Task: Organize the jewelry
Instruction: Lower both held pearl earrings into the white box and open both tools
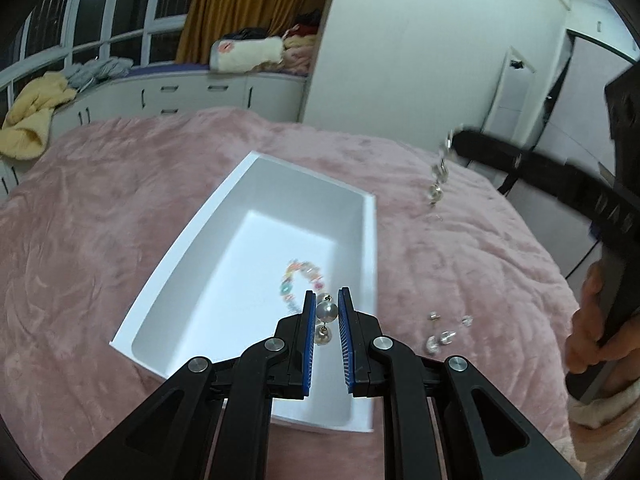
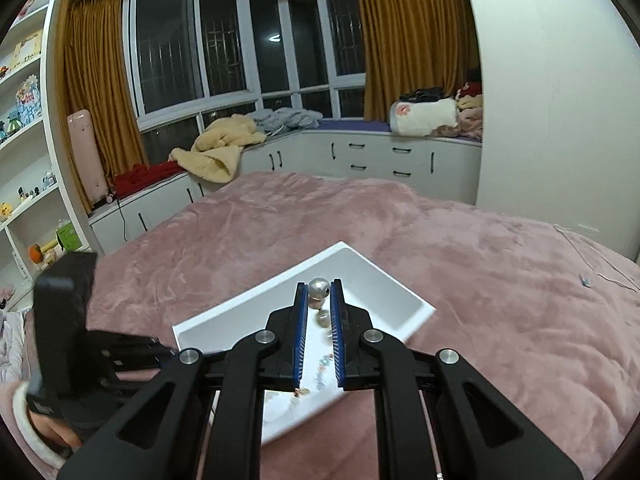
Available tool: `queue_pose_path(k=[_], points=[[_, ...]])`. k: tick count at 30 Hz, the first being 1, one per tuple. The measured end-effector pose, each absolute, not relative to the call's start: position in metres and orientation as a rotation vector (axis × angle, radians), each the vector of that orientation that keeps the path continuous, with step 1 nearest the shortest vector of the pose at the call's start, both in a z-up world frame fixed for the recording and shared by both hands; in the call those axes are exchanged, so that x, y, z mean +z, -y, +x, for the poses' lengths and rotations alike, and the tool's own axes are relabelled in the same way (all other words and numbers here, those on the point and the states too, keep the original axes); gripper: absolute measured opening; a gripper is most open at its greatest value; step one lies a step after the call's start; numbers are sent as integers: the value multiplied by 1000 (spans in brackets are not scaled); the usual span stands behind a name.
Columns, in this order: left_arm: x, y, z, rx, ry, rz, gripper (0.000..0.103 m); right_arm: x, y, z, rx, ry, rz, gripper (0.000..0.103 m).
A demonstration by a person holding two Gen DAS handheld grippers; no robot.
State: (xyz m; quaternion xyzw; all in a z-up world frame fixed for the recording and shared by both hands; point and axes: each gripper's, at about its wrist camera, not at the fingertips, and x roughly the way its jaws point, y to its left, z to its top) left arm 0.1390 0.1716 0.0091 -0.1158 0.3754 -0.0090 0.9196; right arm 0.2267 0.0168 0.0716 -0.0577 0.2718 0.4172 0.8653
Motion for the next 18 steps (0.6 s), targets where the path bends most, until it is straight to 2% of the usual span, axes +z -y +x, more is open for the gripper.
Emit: queue_pose_path(k=[7,18], points=[[-25,-188,154,-4,-834,-269,16,43,-63,246,861,-659,-154,12],[-50,-194,161,-10,-875,-300,16,-8,-81,260,830,-776,-173,12]])
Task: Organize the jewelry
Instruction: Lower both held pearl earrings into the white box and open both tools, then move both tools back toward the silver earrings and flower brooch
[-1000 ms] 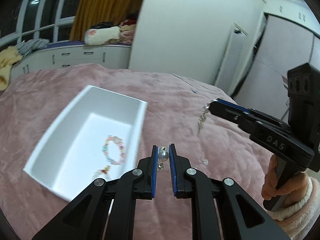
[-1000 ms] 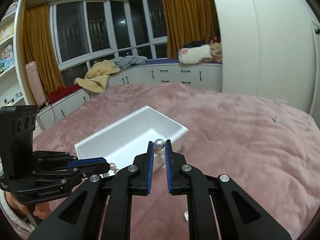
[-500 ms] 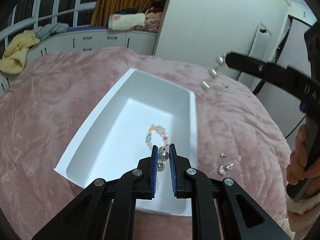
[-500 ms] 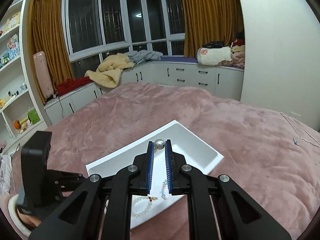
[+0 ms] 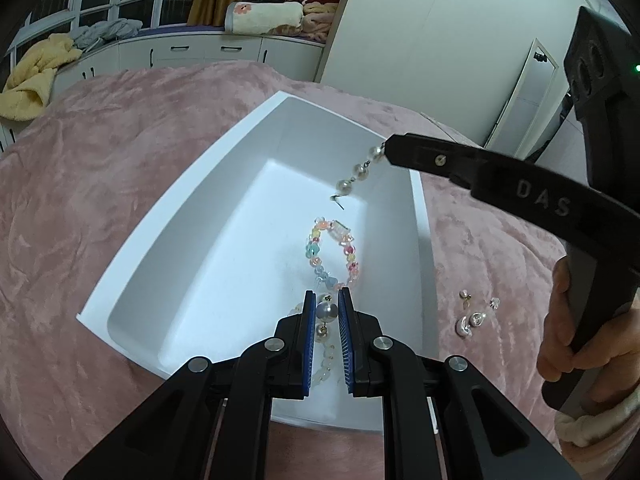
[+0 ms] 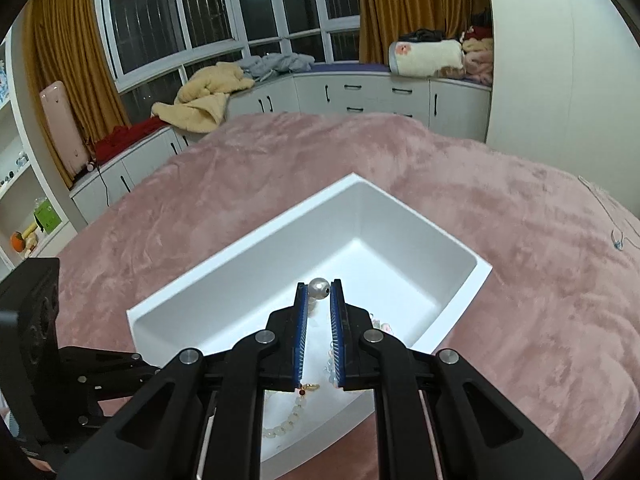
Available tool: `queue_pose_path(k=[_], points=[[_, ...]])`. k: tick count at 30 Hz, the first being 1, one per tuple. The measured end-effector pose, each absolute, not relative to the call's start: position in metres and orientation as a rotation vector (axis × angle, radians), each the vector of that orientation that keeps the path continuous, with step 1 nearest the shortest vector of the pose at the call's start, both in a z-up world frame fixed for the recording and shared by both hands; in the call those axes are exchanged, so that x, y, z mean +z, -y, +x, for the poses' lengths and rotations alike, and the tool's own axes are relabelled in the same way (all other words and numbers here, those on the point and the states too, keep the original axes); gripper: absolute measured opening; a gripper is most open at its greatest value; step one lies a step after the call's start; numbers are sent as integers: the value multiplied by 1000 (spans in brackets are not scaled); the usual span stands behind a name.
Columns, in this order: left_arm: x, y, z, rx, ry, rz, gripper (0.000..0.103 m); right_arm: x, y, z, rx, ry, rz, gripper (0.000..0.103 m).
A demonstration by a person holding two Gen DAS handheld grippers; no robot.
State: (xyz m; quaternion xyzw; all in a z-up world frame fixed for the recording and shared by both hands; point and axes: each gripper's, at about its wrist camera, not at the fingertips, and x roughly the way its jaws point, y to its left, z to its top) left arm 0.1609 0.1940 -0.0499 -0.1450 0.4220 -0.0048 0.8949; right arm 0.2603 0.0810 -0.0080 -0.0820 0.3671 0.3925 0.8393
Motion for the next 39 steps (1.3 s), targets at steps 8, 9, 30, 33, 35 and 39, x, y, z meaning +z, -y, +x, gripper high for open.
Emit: queue_pose_path(k=[8,9,30,33,35,39], points=[[-52,-189,166,-10,-880,-275,16,-14,-83,266,817,-790,-179,12],[-53,-188,166,-8,-883,-273,16,-15,-84,267,816,-793,-180,12],[-10,-157,148,128,-784,-81,68,23,-22,233,704,-627,-206,72],[3,-139,144,123,-752,-30,71,36,6,222,668,-587,-192,74],[11,-126,141,116,-728,3,73,44,25,216,642,-562,-179,76],[26,-96,132,90,-681,56,80,56,65,201,594,-526,-153,80]])
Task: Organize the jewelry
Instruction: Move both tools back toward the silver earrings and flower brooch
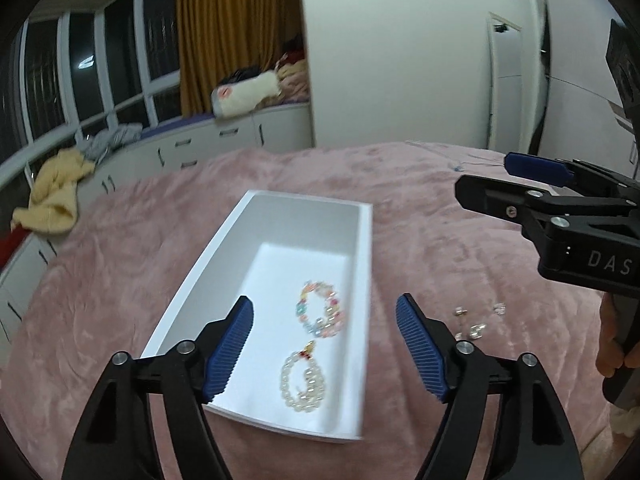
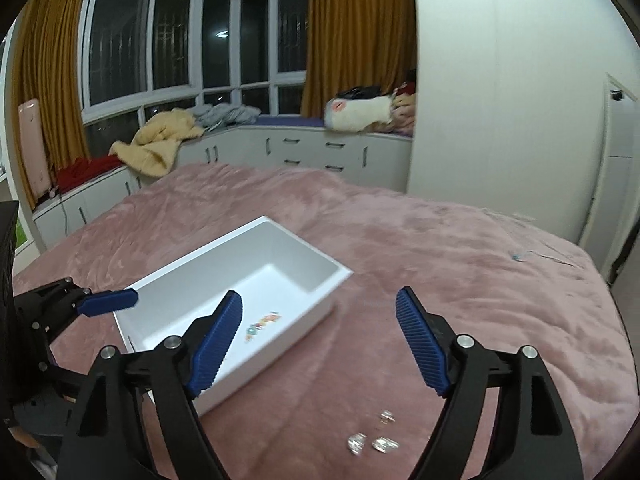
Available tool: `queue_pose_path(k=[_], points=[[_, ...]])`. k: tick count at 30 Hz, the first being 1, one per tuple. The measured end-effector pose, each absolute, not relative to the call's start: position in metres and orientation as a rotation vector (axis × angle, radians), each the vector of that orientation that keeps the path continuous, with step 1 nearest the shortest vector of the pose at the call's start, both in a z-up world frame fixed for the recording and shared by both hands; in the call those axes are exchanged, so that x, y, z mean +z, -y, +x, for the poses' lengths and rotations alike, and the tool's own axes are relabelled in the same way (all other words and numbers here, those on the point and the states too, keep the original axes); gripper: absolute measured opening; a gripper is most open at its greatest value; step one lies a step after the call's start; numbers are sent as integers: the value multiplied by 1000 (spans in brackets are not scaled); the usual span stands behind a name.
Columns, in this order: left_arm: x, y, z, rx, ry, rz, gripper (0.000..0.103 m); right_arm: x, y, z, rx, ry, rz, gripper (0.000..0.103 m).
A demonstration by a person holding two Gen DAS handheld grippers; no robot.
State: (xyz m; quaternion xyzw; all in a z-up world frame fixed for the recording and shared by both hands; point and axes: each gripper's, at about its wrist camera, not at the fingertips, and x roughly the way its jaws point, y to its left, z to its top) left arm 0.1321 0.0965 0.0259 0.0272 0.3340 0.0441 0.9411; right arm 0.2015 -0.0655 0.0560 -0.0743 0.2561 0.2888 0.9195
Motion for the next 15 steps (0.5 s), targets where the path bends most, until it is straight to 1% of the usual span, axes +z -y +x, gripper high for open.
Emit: queue_pose_path(k=[3,8,15], points=[[35,-74,126,70,-659,81,83,59,92,193,558,-517,-138,84],[45,-41,119,32,-638,101,88,52,129,187,495,-530,-122,84],[41,-2,123,-22,-635,109,88,25,175,192,416,-581,-92,84]])
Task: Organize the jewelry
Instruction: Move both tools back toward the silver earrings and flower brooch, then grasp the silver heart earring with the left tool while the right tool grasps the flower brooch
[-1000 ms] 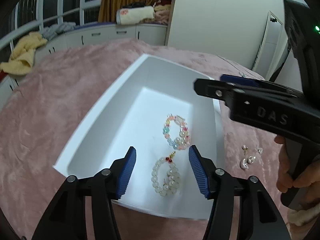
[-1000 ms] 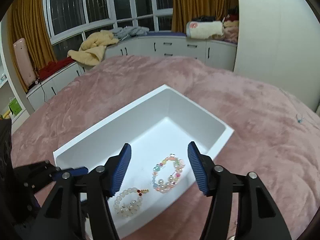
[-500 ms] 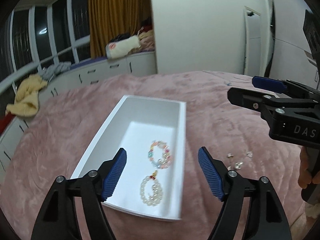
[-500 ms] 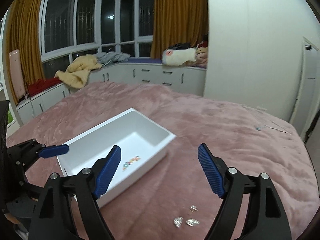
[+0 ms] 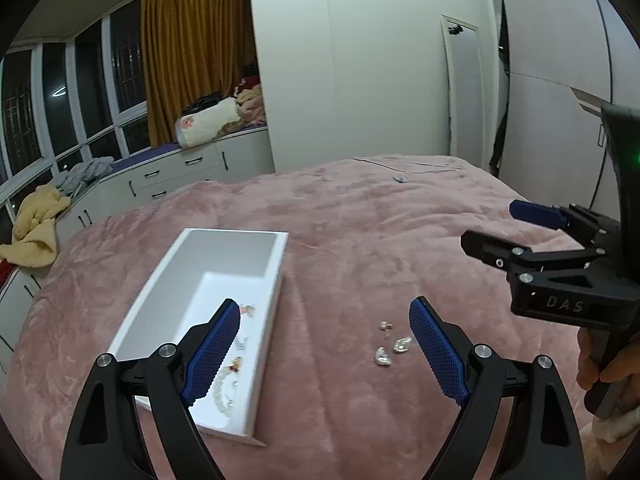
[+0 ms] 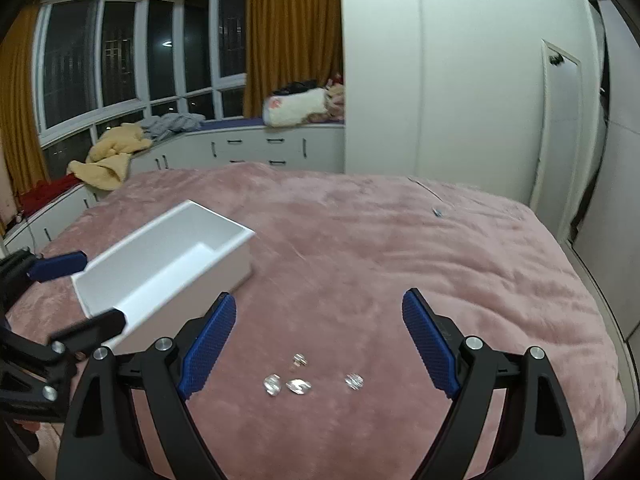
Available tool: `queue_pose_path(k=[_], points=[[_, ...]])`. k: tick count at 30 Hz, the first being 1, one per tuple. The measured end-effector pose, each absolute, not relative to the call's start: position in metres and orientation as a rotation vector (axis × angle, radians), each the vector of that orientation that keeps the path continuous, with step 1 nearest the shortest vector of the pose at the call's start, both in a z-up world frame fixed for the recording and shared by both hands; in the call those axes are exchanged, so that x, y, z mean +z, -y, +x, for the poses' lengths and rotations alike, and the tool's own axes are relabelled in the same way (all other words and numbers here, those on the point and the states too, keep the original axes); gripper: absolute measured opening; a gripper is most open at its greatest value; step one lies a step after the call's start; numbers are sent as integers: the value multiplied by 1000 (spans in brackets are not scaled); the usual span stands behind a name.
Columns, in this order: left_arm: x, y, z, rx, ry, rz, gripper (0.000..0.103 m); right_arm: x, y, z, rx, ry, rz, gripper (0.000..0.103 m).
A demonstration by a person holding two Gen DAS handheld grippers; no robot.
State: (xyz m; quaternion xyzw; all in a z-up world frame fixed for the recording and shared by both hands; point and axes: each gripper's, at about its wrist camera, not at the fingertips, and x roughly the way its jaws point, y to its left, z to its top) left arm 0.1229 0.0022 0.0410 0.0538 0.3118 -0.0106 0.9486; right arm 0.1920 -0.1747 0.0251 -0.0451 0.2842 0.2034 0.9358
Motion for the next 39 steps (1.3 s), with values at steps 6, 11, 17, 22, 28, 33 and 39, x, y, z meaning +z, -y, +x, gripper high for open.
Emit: queue_pose_path(k=[6,11,17,22,28,33,39], points=[[22,18,136,-47,-667,98,88,-5,202,202,368,-626,-83,84],[-3,31,148,-57,-696,116,88,-29,215,212,344,-659,-82,82],[-38,40,166,-72,-760,129,88,-58,215,226,350,-711,-109,71],[-67,42,178,-88,-808,137,87,-81,207,236,371,-748,-127,62],[-98,39,193,-98,-870,137,77,-105,200,250,384,-793,-141,61],[-121,32,207,-97,-918,120,67,-125,194,259,390,-833,-153,61],[-141,24,218,-98,-967,102,58,-144,186,267,401,-873,-173,61]])
